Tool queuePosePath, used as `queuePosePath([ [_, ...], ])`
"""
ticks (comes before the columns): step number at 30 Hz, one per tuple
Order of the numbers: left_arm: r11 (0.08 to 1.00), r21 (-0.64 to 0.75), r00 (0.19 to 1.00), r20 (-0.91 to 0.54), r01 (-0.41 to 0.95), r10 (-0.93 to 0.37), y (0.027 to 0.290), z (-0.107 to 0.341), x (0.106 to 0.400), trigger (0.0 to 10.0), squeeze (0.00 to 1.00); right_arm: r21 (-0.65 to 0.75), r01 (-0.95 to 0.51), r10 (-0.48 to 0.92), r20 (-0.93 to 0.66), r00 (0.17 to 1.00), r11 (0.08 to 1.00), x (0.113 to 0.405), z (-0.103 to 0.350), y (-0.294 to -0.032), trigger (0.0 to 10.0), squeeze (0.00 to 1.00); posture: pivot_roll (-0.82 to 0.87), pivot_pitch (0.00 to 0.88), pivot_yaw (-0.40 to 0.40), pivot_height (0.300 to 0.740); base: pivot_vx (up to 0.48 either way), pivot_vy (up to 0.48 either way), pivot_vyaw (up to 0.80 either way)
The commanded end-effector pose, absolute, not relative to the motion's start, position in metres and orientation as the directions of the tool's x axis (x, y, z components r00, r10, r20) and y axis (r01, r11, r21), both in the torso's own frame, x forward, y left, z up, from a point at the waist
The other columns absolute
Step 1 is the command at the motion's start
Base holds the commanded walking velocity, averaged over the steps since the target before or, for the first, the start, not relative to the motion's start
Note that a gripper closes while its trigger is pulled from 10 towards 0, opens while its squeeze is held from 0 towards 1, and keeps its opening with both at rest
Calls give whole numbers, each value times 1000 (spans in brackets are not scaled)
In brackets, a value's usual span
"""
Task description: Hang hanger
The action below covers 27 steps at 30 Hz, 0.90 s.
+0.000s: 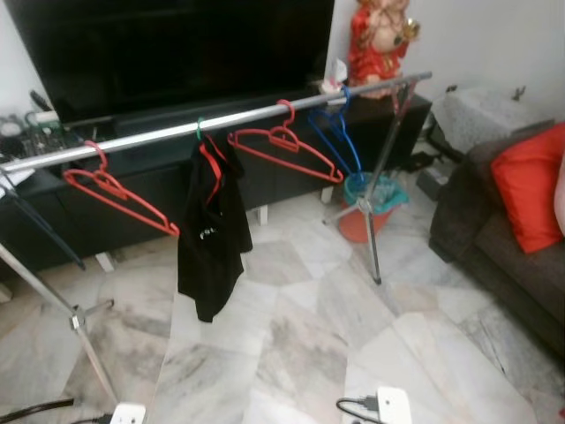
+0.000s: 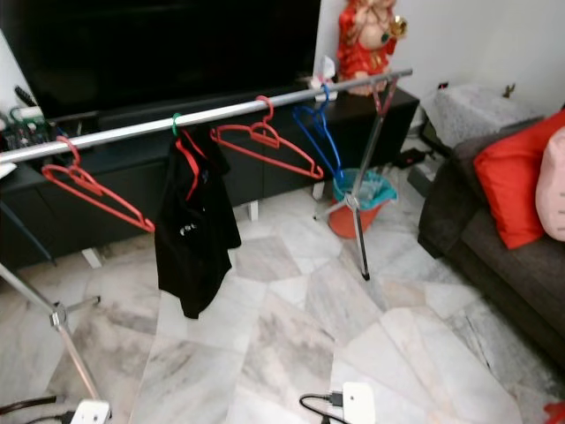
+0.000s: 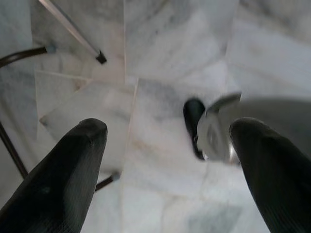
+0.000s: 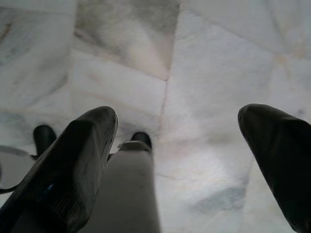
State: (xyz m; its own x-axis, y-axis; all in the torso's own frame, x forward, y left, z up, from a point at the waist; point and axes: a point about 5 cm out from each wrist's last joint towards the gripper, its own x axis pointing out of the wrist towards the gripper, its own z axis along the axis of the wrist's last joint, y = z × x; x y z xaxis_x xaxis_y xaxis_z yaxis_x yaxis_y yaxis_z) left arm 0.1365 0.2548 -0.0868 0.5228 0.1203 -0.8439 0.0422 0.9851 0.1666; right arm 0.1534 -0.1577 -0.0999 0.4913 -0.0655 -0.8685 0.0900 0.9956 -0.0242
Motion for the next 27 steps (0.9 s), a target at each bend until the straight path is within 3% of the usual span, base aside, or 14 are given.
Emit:
queuePosePath([
  [1, 981, 184, 491, -861, 56, 133, 258, -89, 129, 10000, 0, -23, 84, -61, -869, 491, 996, 155, -99, -156, 10000, 0, 45, 0, -32, 740, 0, 0, -750],
  [7, 974, 217, 495, -854, 60, 160, 260, -88, 130, 10000, 0, -26, 82, -63, -870, 490, 996, 154, -100, -156, 10000, 0, 45, 0, -31, 740, 0, -400, -750],
  [13, 972, 223, 491, -857, 79, 157, 260, -88, 129, 10000, 0, -23, 82, -60, -870, 490, 996, 154, -100, -156, 10000, 0, 47, 0, -31, 740, 0, 0, -751],
  [17, 972, 226, 491, -856, 70, 163, 260, -89, 129, 10000, 0, -23, 87, -63, -869, 490, 996, 153, -100, -156, 10000, 0, 45, 0, -28, 740, 0, -424, -753],
  [27, 973, 221, 489, -857, 65, 162, 260, -89, 128, 10000, 0, -20, 101, -67, -866, 496, 995, 153, -100, -155, 10000, 0, 46, 0, -28, 740, 0, 0, -751],
])
